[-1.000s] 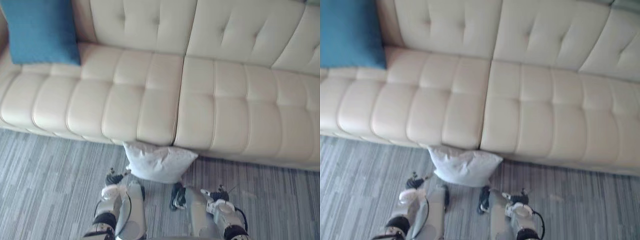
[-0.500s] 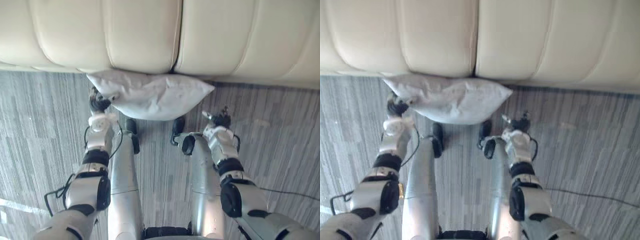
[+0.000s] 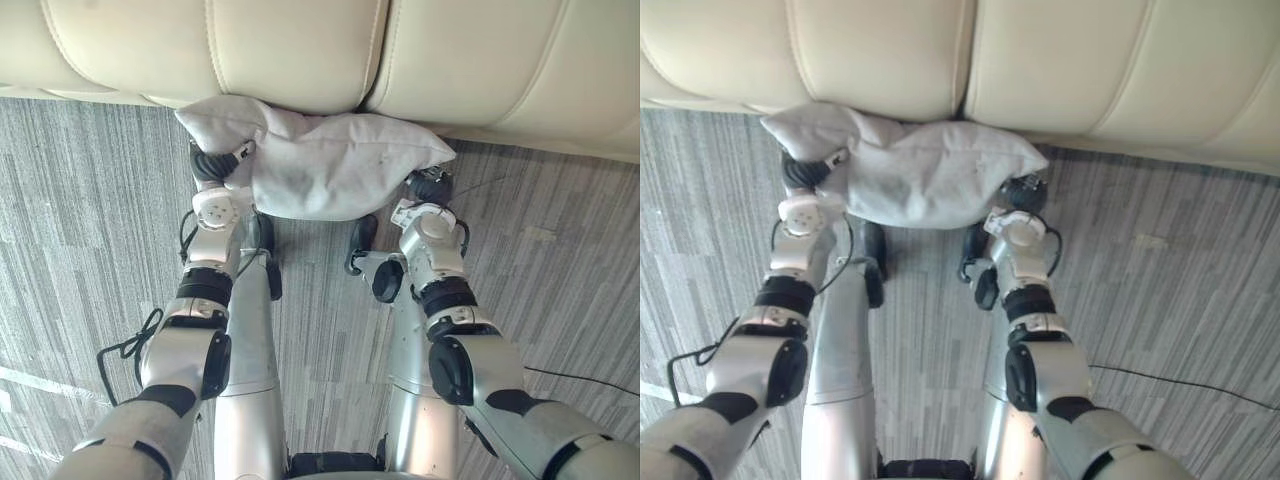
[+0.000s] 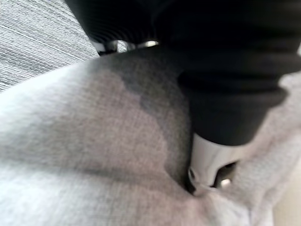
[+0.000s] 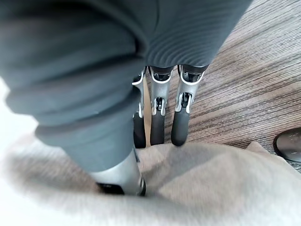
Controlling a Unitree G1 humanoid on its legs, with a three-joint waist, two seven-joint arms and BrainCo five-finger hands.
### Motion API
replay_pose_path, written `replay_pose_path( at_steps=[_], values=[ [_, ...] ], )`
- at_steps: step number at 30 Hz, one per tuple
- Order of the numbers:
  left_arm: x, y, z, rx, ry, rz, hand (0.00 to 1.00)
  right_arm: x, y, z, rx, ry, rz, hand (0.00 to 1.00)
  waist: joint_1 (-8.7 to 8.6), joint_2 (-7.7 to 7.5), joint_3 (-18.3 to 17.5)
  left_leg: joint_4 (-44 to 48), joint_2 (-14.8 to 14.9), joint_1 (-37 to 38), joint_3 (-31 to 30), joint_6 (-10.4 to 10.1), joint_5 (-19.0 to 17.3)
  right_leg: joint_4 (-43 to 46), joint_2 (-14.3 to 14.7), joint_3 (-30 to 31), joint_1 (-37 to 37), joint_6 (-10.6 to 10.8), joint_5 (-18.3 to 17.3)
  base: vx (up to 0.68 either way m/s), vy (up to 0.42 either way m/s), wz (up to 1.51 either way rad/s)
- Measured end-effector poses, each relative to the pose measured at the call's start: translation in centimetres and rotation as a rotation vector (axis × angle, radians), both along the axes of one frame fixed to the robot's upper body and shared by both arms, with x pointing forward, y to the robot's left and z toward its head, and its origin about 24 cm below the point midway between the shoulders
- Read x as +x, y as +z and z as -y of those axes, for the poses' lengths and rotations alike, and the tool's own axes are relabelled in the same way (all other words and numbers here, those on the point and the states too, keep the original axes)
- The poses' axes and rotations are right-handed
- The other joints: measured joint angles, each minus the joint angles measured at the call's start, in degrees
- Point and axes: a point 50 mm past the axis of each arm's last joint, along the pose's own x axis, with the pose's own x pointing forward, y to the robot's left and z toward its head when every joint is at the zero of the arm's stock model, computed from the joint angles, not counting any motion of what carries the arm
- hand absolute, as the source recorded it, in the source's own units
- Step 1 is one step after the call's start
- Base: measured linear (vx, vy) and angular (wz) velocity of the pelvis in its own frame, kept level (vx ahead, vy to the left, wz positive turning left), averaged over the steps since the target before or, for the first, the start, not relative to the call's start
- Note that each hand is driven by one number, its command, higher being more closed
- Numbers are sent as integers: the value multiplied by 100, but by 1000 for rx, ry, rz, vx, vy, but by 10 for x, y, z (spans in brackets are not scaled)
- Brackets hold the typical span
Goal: Pick up cushions and gather them together orderly.
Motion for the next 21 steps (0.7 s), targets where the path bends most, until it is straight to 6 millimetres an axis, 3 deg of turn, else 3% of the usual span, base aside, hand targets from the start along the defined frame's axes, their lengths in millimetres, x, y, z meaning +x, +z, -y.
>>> replay_pose_path(
  at_steps=[5, 12, 15, 20, 21],
  values=[
    [-6, -7, 6, 13, -22, 8, 100, -9, -4, 0, -32, 3, 35, 100, -29, -5, -10, -312, 1, 518, 7, -21, 135, -279, 6, -28, 499, -73, 120, -37, 31, 2],
    [-24, -25, 23, -11, -86, 31, 100, -34, -17, 4, -62, 7, 94, 100, -54, -6, -34, -1495, 38, 2093, 169, 67, 414, -1488, 139, -53, 2020, 122, 384, -64, 13, -8],
    [-37, -39, 34, 5, -135, 27, 100, -55, -33, 9, -56, -7, 104, 100, -52, -8, -52, -2100, 13, 2997, 222, 95, 505, -2142, 161, -110, 2897, 169, 543, 24, 40, -16],
    [-72, -75, 55, -44, -209, -7, 100, -100, -67, 23, -103, -45, 67, 100, -70, 1, -581, -2555, -4, 4028, 452, 84, 522, -2573, 135, -102, 3851, 101, 635, 134, 40, -6],
    [-84, -86, 58, -70, -219, -22, 100, -113, -76, 25, -138, -42, 48, 100, -67, 3, -828, -2673, -3, 4201, 483, 94, 513, -2688, 141, -92, 4010, 78, 649, 172, 24, -5]
  ],
)
